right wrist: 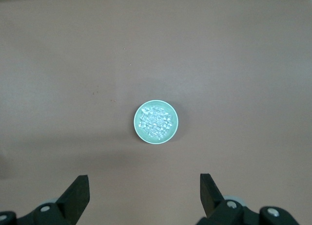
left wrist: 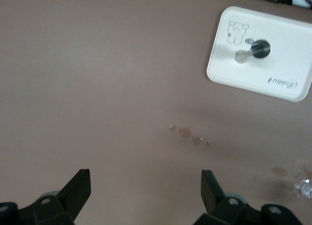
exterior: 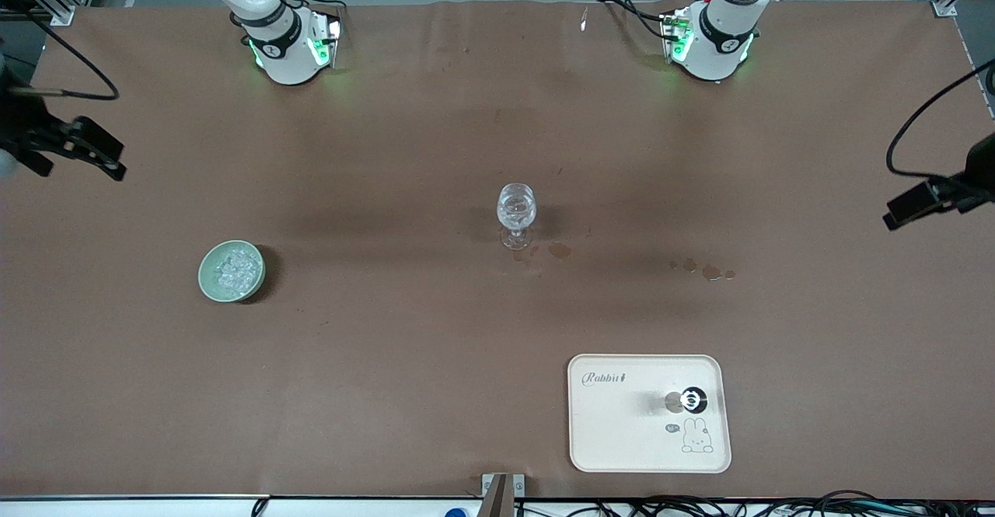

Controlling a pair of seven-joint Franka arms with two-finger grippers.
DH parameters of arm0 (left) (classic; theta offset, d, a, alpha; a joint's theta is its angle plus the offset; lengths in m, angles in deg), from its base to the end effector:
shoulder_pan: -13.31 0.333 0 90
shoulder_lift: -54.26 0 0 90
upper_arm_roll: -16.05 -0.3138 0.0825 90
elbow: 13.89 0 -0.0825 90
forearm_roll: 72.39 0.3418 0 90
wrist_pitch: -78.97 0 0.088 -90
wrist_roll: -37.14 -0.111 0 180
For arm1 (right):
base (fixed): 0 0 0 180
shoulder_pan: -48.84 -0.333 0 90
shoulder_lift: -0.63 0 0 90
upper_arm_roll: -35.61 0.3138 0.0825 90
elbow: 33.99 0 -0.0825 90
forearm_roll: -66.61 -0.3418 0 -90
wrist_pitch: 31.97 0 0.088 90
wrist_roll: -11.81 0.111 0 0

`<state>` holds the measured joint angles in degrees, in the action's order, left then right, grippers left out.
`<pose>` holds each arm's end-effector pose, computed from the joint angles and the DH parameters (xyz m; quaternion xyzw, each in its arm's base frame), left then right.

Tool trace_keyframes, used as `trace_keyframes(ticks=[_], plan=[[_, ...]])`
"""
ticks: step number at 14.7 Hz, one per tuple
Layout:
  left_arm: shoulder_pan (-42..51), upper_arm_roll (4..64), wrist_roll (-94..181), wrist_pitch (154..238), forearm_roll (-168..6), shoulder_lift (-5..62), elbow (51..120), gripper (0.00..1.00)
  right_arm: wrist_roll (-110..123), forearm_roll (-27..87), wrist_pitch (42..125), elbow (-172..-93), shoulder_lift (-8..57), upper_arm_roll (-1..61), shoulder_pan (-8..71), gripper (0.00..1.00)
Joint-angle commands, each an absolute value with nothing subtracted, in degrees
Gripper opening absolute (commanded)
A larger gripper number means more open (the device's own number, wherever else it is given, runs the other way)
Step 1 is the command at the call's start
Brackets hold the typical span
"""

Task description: Pour wine and add ice with both arms

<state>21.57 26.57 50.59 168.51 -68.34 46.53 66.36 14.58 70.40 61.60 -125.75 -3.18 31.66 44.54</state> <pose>0.5531 -0.0060 0.6200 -0.9947 -0.0993 -0.0177 0.0208 0.4986 -0.0053 0.6445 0.9981 -0.0207 0.0497 0.0294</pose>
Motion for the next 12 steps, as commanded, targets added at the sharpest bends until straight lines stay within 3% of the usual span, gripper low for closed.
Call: trace_keyframes(ticks=[1, 5, 12], plan=[[17.55, 22.57, 49.36, 169.41, -70.02, 56.0, 77.76, 1.0, 12.25, 70.03, 58.74, -123.9, -2.8, 33.41, 48.57, 1.0], [16.3, 22.38, 49.36, 169.33, -70.11, 60.93, 82.78, 1.0, 11.2, 70.03, 57.68, -124.25, -2.88, 35.16, 50.68, 1.0], [15.07, 22.73, 46.82, 167.48, -71.61, 62.96, 83.06, 1.0, 10.76, 68.47, 58.81, -126.71, -2.97, 35.97, 51.21, 0.98]])
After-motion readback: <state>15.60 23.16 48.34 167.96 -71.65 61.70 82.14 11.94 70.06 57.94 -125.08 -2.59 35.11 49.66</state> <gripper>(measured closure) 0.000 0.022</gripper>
